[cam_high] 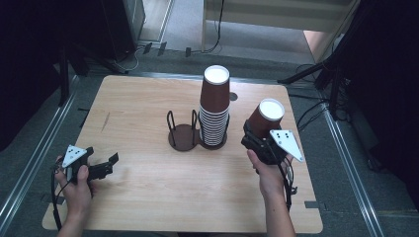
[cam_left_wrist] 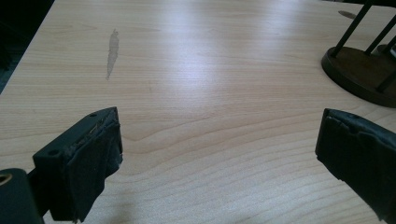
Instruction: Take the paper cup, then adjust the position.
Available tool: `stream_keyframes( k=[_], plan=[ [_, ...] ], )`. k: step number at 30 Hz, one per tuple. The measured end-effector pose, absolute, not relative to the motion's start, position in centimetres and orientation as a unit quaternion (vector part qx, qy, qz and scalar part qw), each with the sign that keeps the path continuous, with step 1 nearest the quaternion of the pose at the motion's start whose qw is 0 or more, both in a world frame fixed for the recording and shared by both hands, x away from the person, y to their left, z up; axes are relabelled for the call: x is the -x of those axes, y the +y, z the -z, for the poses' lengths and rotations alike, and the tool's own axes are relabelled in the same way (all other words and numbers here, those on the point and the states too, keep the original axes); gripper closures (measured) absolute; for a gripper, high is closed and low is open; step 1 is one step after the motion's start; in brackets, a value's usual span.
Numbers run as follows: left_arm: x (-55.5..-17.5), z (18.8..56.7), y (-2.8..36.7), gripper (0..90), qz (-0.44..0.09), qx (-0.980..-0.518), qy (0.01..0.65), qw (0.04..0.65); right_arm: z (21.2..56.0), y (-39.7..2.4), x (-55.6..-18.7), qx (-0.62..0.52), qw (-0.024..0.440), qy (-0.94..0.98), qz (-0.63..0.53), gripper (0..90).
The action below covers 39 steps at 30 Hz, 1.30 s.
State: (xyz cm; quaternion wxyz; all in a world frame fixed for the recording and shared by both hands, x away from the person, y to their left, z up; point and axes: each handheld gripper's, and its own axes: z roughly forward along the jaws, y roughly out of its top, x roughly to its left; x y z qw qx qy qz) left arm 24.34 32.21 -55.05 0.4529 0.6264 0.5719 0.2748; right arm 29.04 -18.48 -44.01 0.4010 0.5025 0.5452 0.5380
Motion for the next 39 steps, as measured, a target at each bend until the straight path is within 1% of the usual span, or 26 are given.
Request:
stream_keyframes(
  k=[4,8,14,17,21,26,30,34,36,39],
  plan=[
    [-24.3,55.1,32.2,1.2,-0.267,-0.629,0.569,0.457,44.9,-18.5,-28.7,-0.503,0.402,0.549,-0.533,11.7],
    [-24.8,55.1,32.1,1.2,-0.241,-0.640,0.574,0.451,45.8,-18.3,-28.2,-0.501,0.409,0.554,-0.524,11.7],
    [-24.8,55.0,32.0,1.2,-0.253,-0.640,0.571,0.447,46.5,-18.8,-27.8,-0.504,0.415,0.561,-0.508,11.7],
    [-24.7,54.4,31.7,1.2,-0.252,-0.638,0.564,0.459,46.7,-19.0,-27.5,-0.505,0.414,0.562,-0.507,11.7],
    [-24.7,53.0,31.2,1.2,-0.239,-0.654,0.541,0.472,47.2,-18.9,-27.2,-0.505,0.414,0.567,-0.502,11.7],
    [-25.2,51.4,29.9,1.2,-0.222,-0.669,0.513,0.491,47.4,-18.9,-27.0,-0.505,0.414,0.569,-0.499,11.7],
    [-25.4,50.3,28.2,1.1,-0.221,-0.681,0.497,0.490,47.8,-18.7,-27.0,-0.504,0.411,0.574,-0.497,11.7],
    [-26.0,49.5,26.7,1.1,-0.210,-0.697,0.469,0.501,48.1,-18.2,-26.8,-0.498,0.404,0.579,-0.503,11.7],
    [-26.5,49.2,25.9,1.1,-0.205,-0.702,0.459,0.504,48.4,-17.7,-26.6,-0.490,0.413,0.589,-0.493,11.6],
    [-27.0,48.6,24.7,1.1,-0.200,-0.708,0.445,0.510,48.7,-17.4,-26.4,-0.485,0.410,0.595,-0.492,11.6]
  ],
)
